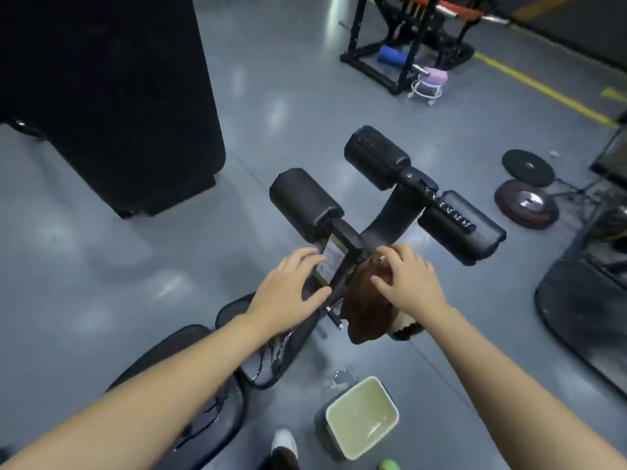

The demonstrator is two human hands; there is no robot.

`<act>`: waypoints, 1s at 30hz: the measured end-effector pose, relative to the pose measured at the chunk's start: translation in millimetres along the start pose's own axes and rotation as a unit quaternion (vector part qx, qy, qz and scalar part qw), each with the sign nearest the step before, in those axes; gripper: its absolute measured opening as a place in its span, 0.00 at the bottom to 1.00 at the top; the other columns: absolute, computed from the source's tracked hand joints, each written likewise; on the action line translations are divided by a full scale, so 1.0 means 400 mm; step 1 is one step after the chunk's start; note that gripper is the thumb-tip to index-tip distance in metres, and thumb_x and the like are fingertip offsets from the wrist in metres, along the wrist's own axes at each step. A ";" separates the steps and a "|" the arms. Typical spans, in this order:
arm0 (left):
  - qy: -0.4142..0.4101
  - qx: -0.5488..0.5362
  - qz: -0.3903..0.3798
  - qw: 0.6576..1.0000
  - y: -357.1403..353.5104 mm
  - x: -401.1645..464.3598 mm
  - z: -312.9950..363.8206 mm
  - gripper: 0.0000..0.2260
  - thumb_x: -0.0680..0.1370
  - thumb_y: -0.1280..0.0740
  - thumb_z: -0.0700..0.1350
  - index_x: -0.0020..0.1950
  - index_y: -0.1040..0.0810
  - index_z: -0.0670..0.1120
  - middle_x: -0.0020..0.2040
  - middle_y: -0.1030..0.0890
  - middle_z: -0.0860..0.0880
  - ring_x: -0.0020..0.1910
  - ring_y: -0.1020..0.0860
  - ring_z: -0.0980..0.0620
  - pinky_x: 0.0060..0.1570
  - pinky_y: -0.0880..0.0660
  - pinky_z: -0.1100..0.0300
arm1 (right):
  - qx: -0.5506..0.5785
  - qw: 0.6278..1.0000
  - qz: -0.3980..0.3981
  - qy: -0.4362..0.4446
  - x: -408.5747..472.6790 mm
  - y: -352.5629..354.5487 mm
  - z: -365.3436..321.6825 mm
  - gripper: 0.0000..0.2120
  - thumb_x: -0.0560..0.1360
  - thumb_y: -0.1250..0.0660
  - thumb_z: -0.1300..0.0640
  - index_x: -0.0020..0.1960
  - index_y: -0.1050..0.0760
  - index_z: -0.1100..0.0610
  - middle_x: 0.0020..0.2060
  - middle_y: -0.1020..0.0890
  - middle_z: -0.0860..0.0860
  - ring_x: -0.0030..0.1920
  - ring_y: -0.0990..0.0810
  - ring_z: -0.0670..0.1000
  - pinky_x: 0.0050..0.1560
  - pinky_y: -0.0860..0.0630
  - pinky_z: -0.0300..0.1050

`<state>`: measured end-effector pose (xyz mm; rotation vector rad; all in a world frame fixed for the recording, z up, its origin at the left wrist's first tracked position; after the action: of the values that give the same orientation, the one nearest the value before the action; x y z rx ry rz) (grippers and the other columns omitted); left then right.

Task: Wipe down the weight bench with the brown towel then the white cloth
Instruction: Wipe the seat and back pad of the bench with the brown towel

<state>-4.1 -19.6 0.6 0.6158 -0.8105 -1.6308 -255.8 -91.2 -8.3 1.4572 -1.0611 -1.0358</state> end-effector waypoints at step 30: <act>0.057 -0.283 0.109 0.951 -0.018 -0.324 -0.324 0.33 0.69 0.24 0.61 0.70 0.31 0.51 0.64 0.27 0.54 0.65 0.27 0.58 0.62 0.28 0.60 | 0.266 0.861 0.216 0.375 -0.193 -0.034 -0.692 0.10 0.70 0.36 0.69 0.50 0.22 0.64 0.45 0.22 0.54 0.46 0.23 0.53 0.48 0.25 0.44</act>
<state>116.8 84.7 -89.7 0.1990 -0.2827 -1.5115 -6.0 49.6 16.3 1.7189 -1.0336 0.1994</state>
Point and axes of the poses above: each hand's wrist, its own x-axis towards the middle knuckle, its own y-axis out of the back of the hand, z = x × y, the point moved 2 cm from there along x, towards the middle knuckle
